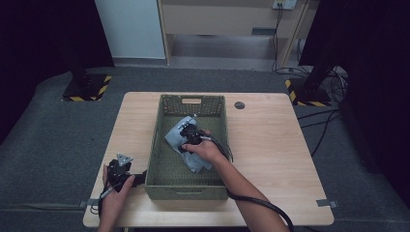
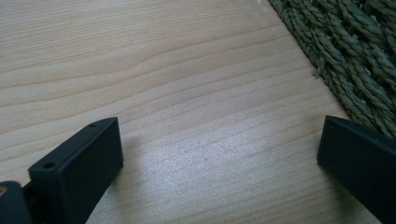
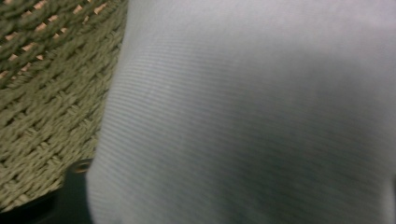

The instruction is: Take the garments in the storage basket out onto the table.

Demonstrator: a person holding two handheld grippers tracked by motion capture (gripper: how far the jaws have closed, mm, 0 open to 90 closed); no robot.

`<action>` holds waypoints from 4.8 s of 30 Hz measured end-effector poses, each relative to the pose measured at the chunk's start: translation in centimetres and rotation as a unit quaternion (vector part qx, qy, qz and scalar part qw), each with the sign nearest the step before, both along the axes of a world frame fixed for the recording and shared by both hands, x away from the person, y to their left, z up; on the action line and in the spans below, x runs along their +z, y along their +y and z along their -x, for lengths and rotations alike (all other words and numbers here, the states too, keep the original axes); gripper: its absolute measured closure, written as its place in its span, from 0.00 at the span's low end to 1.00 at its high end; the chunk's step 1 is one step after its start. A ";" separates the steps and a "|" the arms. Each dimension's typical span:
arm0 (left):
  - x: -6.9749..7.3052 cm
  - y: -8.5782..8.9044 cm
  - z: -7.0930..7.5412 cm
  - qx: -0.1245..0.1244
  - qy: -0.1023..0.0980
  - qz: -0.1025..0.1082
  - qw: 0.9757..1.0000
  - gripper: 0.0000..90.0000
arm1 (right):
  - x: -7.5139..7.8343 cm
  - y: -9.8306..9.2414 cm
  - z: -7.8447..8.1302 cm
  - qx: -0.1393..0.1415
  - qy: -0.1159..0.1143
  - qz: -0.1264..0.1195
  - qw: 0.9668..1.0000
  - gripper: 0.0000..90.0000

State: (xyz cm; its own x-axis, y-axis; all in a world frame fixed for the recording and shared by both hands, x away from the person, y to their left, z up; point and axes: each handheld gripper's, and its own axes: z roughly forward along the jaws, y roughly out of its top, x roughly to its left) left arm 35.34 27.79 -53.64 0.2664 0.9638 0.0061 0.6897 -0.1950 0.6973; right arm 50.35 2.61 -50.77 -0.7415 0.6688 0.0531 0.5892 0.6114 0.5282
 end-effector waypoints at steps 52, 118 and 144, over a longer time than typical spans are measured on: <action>0.0 0.0 0.0 0.000 0.000 0.000 1.000 0.00 | 8.9 -3.4 3.1 -0.011 -0.153 -0.022 0.988 0.69; 0.0 0.0 0.0 0.000 0.000 0.000 1.000 0.00 | 15.8 -9.1 7.1 -0.014 -0.201 -0.032 0.979 0.69; 0.0 0.0 0.0 0.001 -0.001 0.001 1.000 0.00 | 16.0 -15.0 9.0 -0.039 -0.206 -0.049 0.977 0.69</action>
